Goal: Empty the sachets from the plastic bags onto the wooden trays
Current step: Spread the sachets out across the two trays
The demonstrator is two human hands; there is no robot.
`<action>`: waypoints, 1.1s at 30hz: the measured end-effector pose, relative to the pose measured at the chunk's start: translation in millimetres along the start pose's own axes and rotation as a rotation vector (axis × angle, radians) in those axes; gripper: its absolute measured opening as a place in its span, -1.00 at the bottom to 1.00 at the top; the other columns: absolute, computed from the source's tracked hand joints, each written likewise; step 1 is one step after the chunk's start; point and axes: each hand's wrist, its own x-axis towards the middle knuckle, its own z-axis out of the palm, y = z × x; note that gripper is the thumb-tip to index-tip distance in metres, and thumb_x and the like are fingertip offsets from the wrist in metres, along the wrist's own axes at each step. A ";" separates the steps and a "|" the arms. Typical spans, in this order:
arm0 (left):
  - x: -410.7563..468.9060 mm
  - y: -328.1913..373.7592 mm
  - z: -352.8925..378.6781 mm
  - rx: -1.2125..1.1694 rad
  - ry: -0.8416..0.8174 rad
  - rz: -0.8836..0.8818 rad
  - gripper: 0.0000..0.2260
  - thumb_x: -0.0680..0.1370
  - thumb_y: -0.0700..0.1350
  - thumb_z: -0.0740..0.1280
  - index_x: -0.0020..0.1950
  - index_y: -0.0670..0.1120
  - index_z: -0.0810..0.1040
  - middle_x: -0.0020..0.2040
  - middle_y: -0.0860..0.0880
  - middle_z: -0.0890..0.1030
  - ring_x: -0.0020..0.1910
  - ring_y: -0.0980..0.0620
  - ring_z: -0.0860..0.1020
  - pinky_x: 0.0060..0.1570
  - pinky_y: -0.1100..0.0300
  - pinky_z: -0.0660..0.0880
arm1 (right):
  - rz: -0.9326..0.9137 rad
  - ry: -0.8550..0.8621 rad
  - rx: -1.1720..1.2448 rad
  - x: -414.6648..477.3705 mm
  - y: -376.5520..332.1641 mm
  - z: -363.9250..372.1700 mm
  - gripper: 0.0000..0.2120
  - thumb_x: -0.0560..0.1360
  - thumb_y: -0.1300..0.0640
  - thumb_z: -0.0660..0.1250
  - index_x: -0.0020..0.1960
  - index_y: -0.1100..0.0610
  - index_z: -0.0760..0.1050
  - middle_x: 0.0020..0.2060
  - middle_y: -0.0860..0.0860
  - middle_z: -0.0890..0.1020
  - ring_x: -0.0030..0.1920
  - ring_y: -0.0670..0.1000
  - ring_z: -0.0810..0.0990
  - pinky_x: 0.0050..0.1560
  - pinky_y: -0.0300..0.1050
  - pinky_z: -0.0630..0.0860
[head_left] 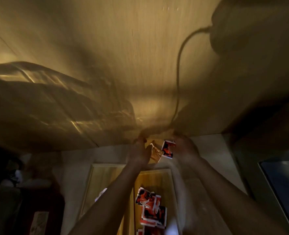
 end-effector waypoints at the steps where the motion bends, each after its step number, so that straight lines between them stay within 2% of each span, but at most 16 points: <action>1: 4.0 -4.3 5.1 -0.003 -0.019 0.007 -0.67 0.53 -0.11 0.32 0.26 -0.14 0.41 0.20 -0.19 0.56 0.17 -0.16 0.52 0.16 0.00 0.48 | 0.004 -0.019 -0.024 5.1 2.0 6.9 -0.65 0.41 0.12 0.30 0.18 0.07 0.44 0.20 0.14 0.52 0.19 0.19 0.48 0.13 0.01 0.46; 4: 12.7 -16.2 18.7 0.057 -0.016 -0.004 -0.56 0.51 -0.05 0.32 0.36 -0.11 0.32 0.26 -0.18 0.51 0.24 -0.17 0.47 0.22 -0.05 0.42 | -0.027 -0.062 -0.121 15.2 6.7 24.7 -0.50 0.42 0.04 0.34 0.32 0.07 0.32 0.29 0.11 0.43 0.29 0.17 0.38 0.25 0.05 0.34; 8: 18.4 -20.8 33.2 0.181 0.030 -0.075 -0.52 0.50 0.04 0.31 0.32 -0.16 0.29 0.29 -0.19 0.45 0.29 -0.19 0.39 0.24 -0.05 0.36 | -0.009 -0.041 -0.181 19.3 11.0 37.5 -0.48 0.41 -0.02 0.34 0.32 0.05 0.29 0.29 0.09 0.40 0.32 0.14 0.30 0.24 0.01 0.23; 12: 20.5 -22.1 42.0 0.287 -0.003 -0.119 -0.46 0.44 0.06 0.38 0.30 -0.11 0.28 0.30 -0.12 0.45 0.33 -0.15 0.37 0.28 -0.01 0.28 | 0.035 -0.118 -0.179 20.7 10.3 35.9 -0.36 0.33 -0.03 0.43 0.30 0.14 0.29 0.27 0.15 0.40 0.31 0.17 0.31 0.26 0.01 0.24; 14: 18.9 -23.4 43.5 0.285 -0.044 -0.133 -0.46 0.42 0.03 0.41 0.31 -0.06 0.30 0.27 -0.12 0.50 0.32 -0.14 0.39 0.28 0.02 0.28 | 0.024 -0.154 -0.042 19.7 9.4 34.7 -0.45 0.33 0.07 0.45 0.24 0.21 0.35 0.21 0.19 0.47 0.26 0.19 0.40 0.25 -0.01 0.34; 18: 12.0 -25.7 37.7 0.198 -0.017 -0.054 -0.78 0.54 -0.06 0.26 0.14 -0.10 0.48 0.08 -0.19 0.64 0.13 -0.19 0.57 0.09 0.06 0.43 | 0.061 -0.186 0.253 8.2 10.1 31.2 -0.69 0.43 0.23 0.32 0.16 0.19 0.40 0.11 0.18 0.57 0.14 0.18 0.52 0.17 0.06 0.43; 20: 7.7 -30.4 31.3 0.009 0.004 -0.037 -0.81 0.59 -0.15 0.19 0.09 -0.22 0.51 0.03 -0.28 0.63 0.03 -0.23 0.60 -0.03 0.08 0.46 | 0.090 -0.139 0.348 1.7 9.8 27.2 -0.79 0.44 0.26 0.32 0.07 0.17 0.41 0.00 0.16 0.57 0.05 0.15 0.54 0.07 0.00 0.45; 22: 2.4 -38.8 21.5 -0.146 0.045 -0.035 -0.82 0.59 -0.19 0.20 -0.03 -0.27 0.54 -0.06 -0.30 0.63 -0.13 -0.18 0.60 -0.25 0.18 0.38 | 0.138 -0.069 0.535 -9.0 3.6 21.5 -0.84 0.42 0.29 0.35 -0.05 0.15 0.42 -0.13 0.12 0.55 -0.09 0.09 0.54 -0.12 -0.08 0.44; 24: -3.2 -47.4 9.1 -0.272 0.067 -0.073 -0.83 0.56 -0.16 0.26 -0.17 -0.19 0.56 -0.20 -0.21 0.64 -0.23 -0.09 0.57 -0.29 0.19 0.40 | 0.154 -0.045 0.795 -23.3 -7.7 18.6 -0.85 0.40 0.37 0.37 -0.17 0.17 0.45 -0.25 0.09 0.55 -0.24 -0.02 0.57 -0.31 -0.22 0.45; 26: -9.7 -52.6 -4.5 -0.398 0.096 -0.142 -0.80 0.50 -0.15 0.37 -0.34 -0.06 0.52 -0.37 -0.05 0.57 -0.29 -0.05 0.53 -0.27 0.12 0.44 | 0.120 -0.104 0.893 -40.7 -18.8 23.5 -0.82 0.41 0.39 0.35 -0.26 0.17 0.42 -0.35 0.09 0.51 -0.41 -0.10 0.52 -0.48 -0.35 0.38; 29: -24.8 -58.5 -25.2 -0.482 0.177 -0.177 -0.75 0.44 -0.15 0.43 -0.41 -0.02 0.47 -0.45 0.01 0.51 -0.43 0.05 0.48 -0.37 0.17 0.38 | 0.098 -0.250 0.894 -63.8 -30.8 38.6 -0.88 0.46 0.35 0.31 -0.17 0.20 0.40 -0.42 0.11 0.46 -0.63 -0.16 0.40 -0.65 -0.34 0.27; 31: -39.5 -65.0 -37.6 -0.531 0.204 -0.199 -0.81 0.48 -0.12 0.39 -0.33 -0.04 0.50 -0.41 -0.04 0.53 -0.52 0.13 0.48 -0.53 0.25 0.40 | 0.115 -0.348 0.868 -74.2 -34.2 51.0 -0.90 0.49 0.33 0.28 -0.04 0.19 0.40 -0.38 0.10 0.52 -0.64 -0.15 0.43 -0.67 -0.32 0.29; 33: -54.4 -74.4 -48.0 -0.586 0.218 -0.248 -0.86 0.51 -0.12 0.35 -0.24 -0.09 0.53 -0.34 -0.08 0.56 -0.50 0.12 0.50 -0.54 0.27 0.43 | 0.149 -0.395 0.824 -81.1 -34.1 62.6 -0.86 0.48 0.32 0.29 -0.01 0.18 0.39 -0.33 0.14 0.55 -0.62 -0.09 0.47 -0.65 -0.29 0.31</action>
